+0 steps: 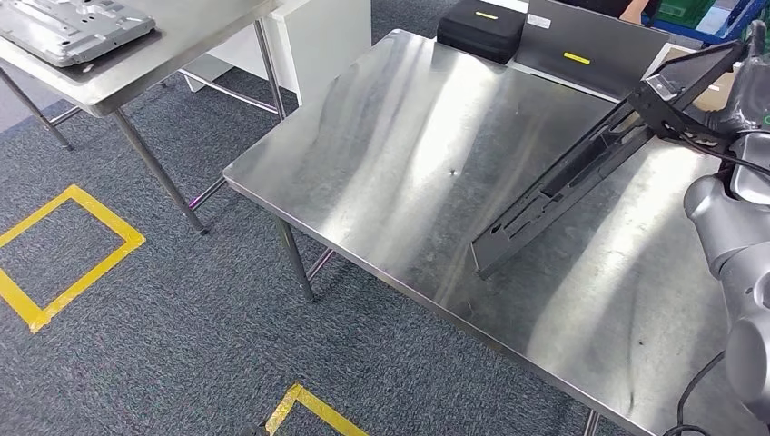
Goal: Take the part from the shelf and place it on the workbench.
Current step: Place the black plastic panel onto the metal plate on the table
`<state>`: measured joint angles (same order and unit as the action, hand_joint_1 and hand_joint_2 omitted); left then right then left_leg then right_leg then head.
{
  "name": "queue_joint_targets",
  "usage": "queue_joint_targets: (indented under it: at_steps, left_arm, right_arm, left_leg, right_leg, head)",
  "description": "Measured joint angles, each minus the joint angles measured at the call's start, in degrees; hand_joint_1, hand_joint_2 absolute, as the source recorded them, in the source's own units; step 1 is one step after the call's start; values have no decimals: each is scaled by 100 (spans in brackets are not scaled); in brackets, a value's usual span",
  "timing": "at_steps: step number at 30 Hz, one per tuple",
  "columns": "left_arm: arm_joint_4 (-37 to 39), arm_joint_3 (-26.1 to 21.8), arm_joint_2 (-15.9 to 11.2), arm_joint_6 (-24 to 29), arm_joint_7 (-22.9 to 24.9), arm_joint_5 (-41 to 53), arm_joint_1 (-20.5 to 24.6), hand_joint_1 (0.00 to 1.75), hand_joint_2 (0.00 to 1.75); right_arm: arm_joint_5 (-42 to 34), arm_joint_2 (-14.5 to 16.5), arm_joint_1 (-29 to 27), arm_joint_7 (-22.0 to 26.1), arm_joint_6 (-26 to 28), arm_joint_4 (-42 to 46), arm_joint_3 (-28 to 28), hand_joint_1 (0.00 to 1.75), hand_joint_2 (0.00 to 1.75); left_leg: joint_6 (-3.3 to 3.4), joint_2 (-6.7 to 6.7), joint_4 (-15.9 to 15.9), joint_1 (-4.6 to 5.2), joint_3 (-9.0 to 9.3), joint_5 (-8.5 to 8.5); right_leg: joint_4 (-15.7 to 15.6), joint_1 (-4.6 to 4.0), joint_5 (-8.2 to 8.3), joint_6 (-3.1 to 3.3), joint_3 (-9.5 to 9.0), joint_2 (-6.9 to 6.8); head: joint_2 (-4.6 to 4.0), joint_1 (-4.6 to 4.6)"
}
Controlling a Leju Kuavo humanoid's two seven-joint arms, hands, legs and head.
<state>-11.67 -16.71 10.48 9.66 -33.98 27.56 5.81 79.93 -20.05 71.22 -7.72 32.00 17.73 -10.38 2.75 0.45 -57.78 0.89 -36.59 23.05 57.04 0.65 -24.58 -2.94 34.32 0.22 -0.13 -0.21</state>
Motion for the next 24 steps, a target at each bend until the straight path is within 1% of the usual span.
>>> queue_joint_targets:
  at_steps: [2,6,9,11,13,17,19,21,24]
  left_arm:
    - [0,-1,3,1,-9,3,3,0,0]
    - [0,-1,3,2,-20,7,5,0,0]
    - [0,-3,4,2,-20,10,6,0,0]
    - [0,-4,6,-1,-20,11,7,0,0]
    - [0,-9,8,-11,-23,11,7,0,0]
    - [0,-59,7,-58,-36,10,8,0,0]
    - [0,-83,5,-74,-36,11,8,0,0]
    - [0,-98,5,-92,-35,14,9,0,0]
    - [0,-104,5,-103,-35,16,12,0,0]
  right_arm:
    - [100,-13,-14,-12,-217,-11,-2,0,175]
    - [147,-18,-67,-9,-286,-15,-3,0,0]
    - [146,-21,-96,32,-252,-18,-5,0,0]
    - [117,-20,-118,54,-410,-32,-5,0,0]
    - [88,-5,-130,12,-932,-58,-3,0,0]
    - [0,81,-139,-224,-2746,-124,19,0,0]
    - [-17,128,-155,-281,-3412,-153,35,0,0]
    - [-9,165,-175,-299,-3714,-174,42,0,0]
    - [-5,202,-188,-303,-3824,-193,48,0,0]
  left_leg:
    - [0,1,0,0,0,0]
    - [0,1,0,0,1,0]
    - [0,1,0,0,1,0]
    - [0,1,0,0,1,0]
    - [0,1,1,0,0,0]
    - [0,1,1,0,0,0]
    - [0,0,1,0,1,0]
    - [1,0,1,0,0,-1]
    - [1,0,0,0,1,-1]
  right_leg:
    - [0,0,0,0,0,0]
    - [0,0,0,0,1,0]
    - [0,0,0,0,1,0]
    - [0,0,0,0,1,0]
    - [0,0,0,0,0,1]
    - [0,0,0,0,0,1]
    - [0,0,0,0,0,0]
    - [0,0,0,0,0,0]
    - [0,0,0,0,0,0]
  head:
    - [0,1]
    - [0,1]
    - [0,-1]
    - [0,0]
    - [0,1]
    - [0,1]
    - [0,-1]
    - [0,-1]
    - [0,0]
